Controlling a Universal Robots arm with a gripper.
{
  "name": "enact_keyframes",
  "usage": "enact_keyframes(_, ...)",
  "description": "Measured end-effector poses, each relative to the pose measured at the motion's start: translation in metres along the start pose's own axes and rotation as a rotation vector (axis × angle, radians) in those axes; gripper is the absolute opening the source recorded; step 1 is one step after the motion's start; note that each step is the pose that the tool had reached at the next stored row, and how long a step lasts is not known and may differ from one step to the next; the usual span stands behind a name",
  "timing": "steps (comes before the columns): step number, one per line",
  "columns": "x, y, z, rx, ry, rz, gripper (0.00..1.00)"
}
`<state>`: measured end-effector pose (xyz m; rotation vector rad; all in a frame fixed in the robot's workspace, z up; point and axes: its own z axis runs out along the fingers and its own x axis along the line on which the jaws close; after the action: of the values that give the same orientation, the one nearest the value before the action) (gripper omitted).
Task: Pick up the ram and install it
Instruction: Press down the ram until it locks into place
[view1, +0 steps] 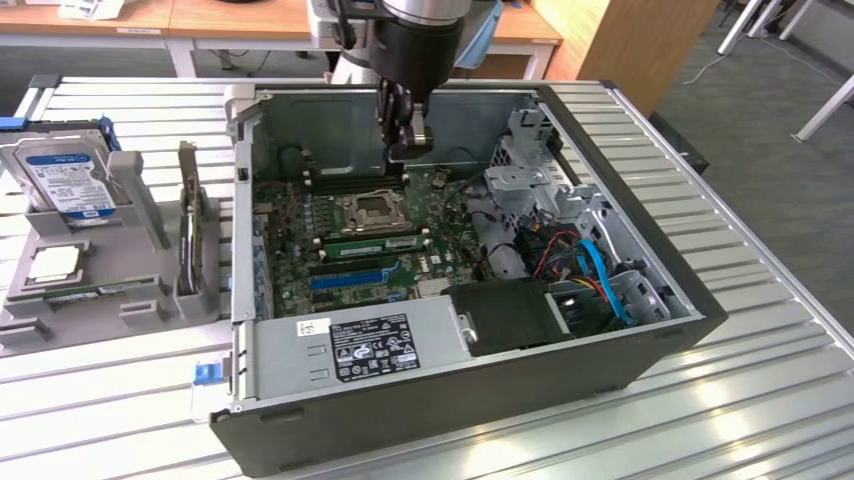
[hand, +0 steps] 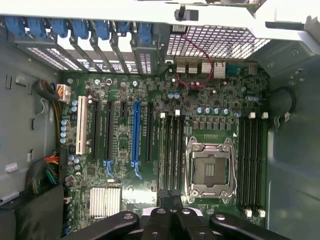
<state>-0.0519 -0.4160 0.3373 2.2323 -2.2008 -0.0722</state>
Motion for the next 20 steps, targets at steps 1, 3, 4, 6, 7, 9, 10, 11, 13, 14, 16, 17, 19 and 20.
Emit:
enact_keyframes(1,0.0000,-0.0015,-0.0001,-0.0001,0.0001,0.000,0.10)
enact_keyframes(3,0.0001,-0.0040,-0.0001,0.0000,0.0000,0.000,0.10)
enact_keyframes(4,0.0001,-0.0050,-0.0002,0.0000,-0.0001,0.000,0.10)
enact_keyframes(6,0.0001,-0.0055,-0.0002,0.0000,0.0001,0.000,0.10)
enact_keyframes(7,0.0001,-0.0055,-0.0002,0.0000,0.0000,0.000,0.10)
enact_keyframes(9,0.0001,-0.0055,-0.0002,0.0000,0.0000,-0.001,0.10)
enact_keyframes(10,0.0001,-0.0055,-0.0002,0.0000,0.0000,-0.001,0.10)
enact_keyframes(11,0.0001,-0.0055,-0.0002,-0.0001,0.0000,-0.001,0.10)
enact_keyframes(13,0.0001,-0.0055,-0.0002,-0.0001,0.0000,-0.001,0.10)
enact_keyframes(14,0.0001,-0.0055,-0.0002,-0.0001,0.0001,-0.002,0.10)
enact_keyframes(16,0.0001,-0.0055,-0.0002,-0.0001,0.0001,-0.002,0.10)
enact_keyframes(17,0.0001,-0.0055,-0.0002,-0.0001,0.0001,-0.002,0.10)
enact_keyframes(19,0.0001,-0.0055,-0.0002,-0.0001,0.0001,-0.002,0.10)
enact_keyframes(20,0.0001,-0.0055,-0.0002,-0.0001,0.0001,-0.002,0.10)
